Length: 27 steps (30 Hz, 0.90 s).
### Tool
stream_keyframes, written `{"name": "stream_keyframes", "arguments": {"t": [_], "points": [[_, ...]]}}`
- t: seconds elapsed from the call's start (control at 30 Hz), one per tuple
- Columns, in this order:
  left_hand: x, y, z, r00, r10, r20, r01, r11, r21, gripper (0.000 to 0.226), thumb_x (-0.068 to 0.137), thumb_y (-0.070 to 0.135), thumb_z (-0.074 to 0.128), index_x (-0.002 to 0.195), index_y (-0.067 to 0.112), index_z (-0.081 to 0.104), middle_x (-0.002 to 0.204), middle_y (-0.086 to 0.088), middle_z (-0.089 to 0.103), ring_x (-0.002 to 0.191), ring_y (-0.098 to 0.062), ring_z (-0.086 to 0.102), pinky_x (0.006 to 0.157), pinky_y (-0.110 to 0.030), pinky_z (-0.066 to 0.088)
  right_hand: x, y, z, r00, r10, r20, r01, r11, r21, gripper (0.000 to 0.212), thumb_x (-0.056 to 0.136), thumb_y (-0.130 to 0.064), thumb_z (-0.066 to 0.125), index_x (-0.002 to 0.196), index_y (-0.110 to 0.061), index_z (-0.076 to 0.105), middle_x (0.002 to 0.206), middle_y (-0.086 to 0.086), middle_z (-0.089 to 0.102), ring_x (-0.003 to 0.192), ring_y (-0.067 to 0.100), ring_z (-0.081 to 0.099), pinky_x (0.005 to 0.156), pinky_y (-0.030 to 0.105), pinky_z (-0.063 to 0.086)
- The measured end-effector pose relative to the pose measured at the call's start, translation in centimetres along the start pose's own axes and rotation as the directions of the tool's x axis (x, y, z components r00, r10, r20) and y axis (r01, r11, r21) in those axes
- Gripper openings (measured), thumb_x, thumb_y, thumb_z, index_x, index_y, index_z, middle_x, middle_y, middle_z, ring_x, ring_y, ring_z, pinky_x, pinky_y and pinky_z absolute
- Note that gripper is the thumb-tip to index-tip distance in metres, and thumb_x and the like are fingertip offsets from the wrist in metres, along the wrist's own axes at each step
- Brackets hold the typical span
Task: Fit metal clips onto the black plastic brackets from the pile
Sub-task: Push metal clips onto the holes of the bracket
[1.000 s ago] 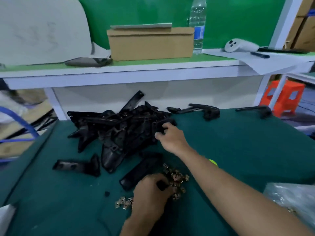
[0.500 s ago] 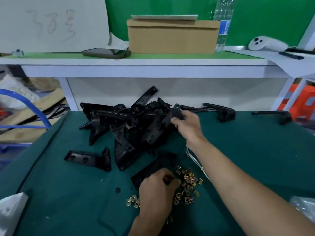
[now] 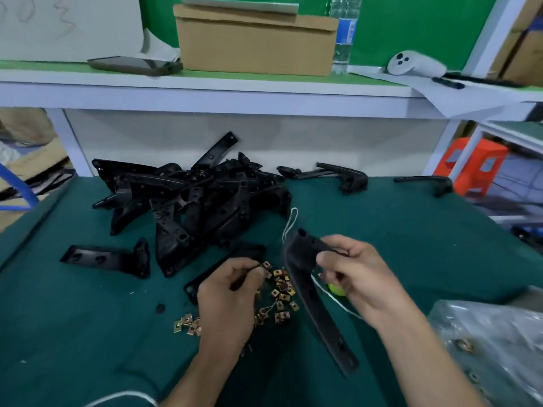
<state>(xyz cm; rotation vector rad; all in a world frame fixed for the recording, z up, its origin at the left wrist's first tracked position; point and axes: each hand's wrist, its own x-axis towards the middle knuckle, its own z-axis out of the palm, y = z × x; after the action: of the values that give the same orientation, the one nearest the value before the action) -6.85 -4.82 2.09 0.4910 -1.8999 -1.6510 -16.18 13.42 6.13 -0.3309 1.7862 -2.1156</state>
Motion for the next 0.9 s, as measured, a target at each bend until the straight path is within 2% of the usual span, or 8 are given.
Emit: {"name": "stream_keyframes", "arguments": {"t": [0.13,0.27,0.33,0.4,0.43,0.53,0.67,0.9], "points": [[-1.1,-0.2,1.3,0.995,-0.097,0.029,0.101,0.974,-0.204,0.017,0.100,0.022,0.060,0.084,0.024,0.066,0.086,-0.001,0.077,0.081,-0.017,0.073,0.072,-0.031,0.056,-1.5,3.7,0.3,0.994,0.053,0.095,-0.045,0.995,-0.087,0.023,0.063,-0.010,0.081,0.085,-0.011,0.079,0.068,0.006,0.063,0.055,0.015,0.048,0.050,0.022,0.038],[-1.4,-0.6,1.5,0.988,-0.062,0.139,0.077,0.991,-0.105,0.018,0.094,0.015,0.067,0.080,0.026,0.071,0.083,0.000,0.078,0.080,-0.015,0.074,0.074,-0.026,0.055,-1.9,4.4,1.0,0.998,0.010,0.057,0.015,0.905,-0.426,0.026,0.063,-0.019,0.084,0.087,-0.026,0.079,0.077,-0.008,0.075,0.069,0.007,0.066,0.063,0.016,0.047],[-1.3,-0.7,1.6,0.987,-0.033,0.158,0.036,0.999,-0.010,0.020,0.090,0.012,0.073,0.079,0.029,0.073,0.080,0.006,0.078,0.076,-0.008,0.072,0.069,-0.018,0.052,-2.2,4.2,1.3,0.983,-0.137,-0.126,0.019,0.748,-0.663,0.034,0.063,-0.034,0.085,0.093,-0.040,0.071,0.082,-0.019,0.071,0.078,-0.004,0.064,0.068,0.008,0.044],[-1.2,-0.8,1.6,0.992,-0.028,0.123,0.028,1.000,0.004,0.020,0.088,0.011,0.075,0.079,0.028,0.075,0.078,0.008,0.077,0.070,-0.003,0.070,0.063,-0.012,0.050,-3.1,4.2,2.1,0.927,-0.284,-0.245,-0.068,0.515,-0.854,0.049,0.069,-0.051,0.078,0.114,-0.044,0.059,0.090,-0.018,0.066,0.086,0.002,0.064,0.074,0.020,0.049],[-1.1,-0.9,1.6,0.994,-0.045,0.102,0.045,0.999,-0.002,0.018,0.089,0.012,0.076,0.079,0.027,0.076,0.076,0.007,0.077,0.067,-0.003,0.069,0.059,-0.011,0.050,-3.5,4.2,2.8,0.901,-0.348,-0.261,-0.103,0.412,-0.905,0.049,0.076,-0.055,0.072,0.118,-0.040,0.053,0.091,-0.015,0.065,0.085,0.012,0.065,0.074,0.030,0.051],[-1.0,-1.2,1.7,0.992,-0.104,0.072,0.103,0.995,0.011,0.011,0.089,0.017,0.075,0.082,0.025,0.078,0.077,0.007,0.077,0.071,-0.009,0.073,0.061,-0.017,0.055,-4.4,4.5,4.8,0.897,-0.413,-0.158,-0.060,0.240,-0.969,0.032,0.088,-0.057,0.057,0.103,-0.030,0.048,0.082,-0.007,0.065,0.080,0.023,0.064,0.071,0.035,0.045],[-0.6,-1.6,1.5,0.974,-0.207,0.091,0.209,0.978,-0.016,0.009,0.089,0.015,0.075,0.085,0.022,0.079,0.080,0.004,0.079,0.077,-0.013,0.075,0.066,-0.022,0.058,-4.7,5.1,5.1,0.965,-0.261,-0.012,0.068,0.297,-0.953,0.041,0.086,-0.066,0.053,0.100,-0.030,0.040,0.098,-0.011,0.059,0.096,0.018,0.052,0.092,0.038,0.039],[-0.5,-1.3,0.7,0.985,-0.148,0.093,0.156,0.984,-0.086,0.019,0.079,0.010,0.084,0.079,0.028,0.082,0.077,0.001,0.079,0.073,-0.014,0.076,0.065,-0.015,0.055,-4.3,5.5,4.5,0.959,-0.267,0.095,0.169,0.270,-0.948,0.046,0.073,-0.058,0.070,0.091,-0.033,0.034,0.079,-0.017,0.048,0.078,0.010,0.044,0.084,0.035,0.038]]}}
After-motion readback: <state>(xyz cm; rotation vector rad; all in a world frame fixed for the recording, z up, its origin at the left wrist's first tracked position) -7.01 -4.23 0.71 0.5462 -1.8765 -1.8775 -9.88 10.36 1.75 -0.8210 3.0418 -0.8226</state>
